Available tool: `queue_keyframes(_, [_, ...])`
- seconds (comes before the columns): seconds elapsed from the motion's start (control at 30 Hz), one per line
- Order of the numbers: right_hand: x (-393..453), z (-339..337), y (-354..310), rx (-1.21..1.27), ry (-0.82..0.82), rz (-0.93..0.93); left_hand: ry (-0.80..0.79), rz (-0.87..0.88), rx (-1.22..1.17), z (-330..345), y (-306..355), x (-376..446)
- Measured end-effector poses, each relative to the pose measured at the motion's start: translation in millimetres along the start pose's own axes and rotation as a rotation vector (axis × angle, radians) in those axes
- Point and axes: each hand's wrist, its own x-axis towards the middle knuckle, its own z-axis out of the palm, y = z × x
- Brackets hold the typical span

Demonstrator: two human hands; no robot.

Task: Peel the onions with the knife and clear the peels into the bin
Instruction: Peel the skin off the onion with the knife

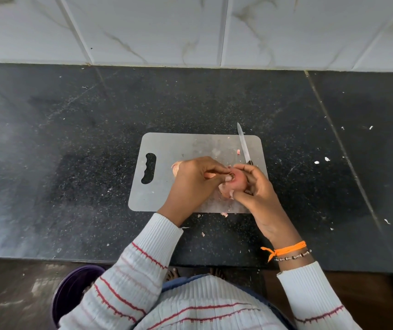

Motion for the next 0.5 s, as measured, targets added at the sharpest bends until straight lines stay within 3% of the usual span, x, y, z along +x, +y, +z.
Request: queue_keyframes(0.5, [5.4, 0.0, 7.3, 0.208, -0.056, 0.052, 0.007, 0.071, 0.064, -9.0, -3.4, 0.0])
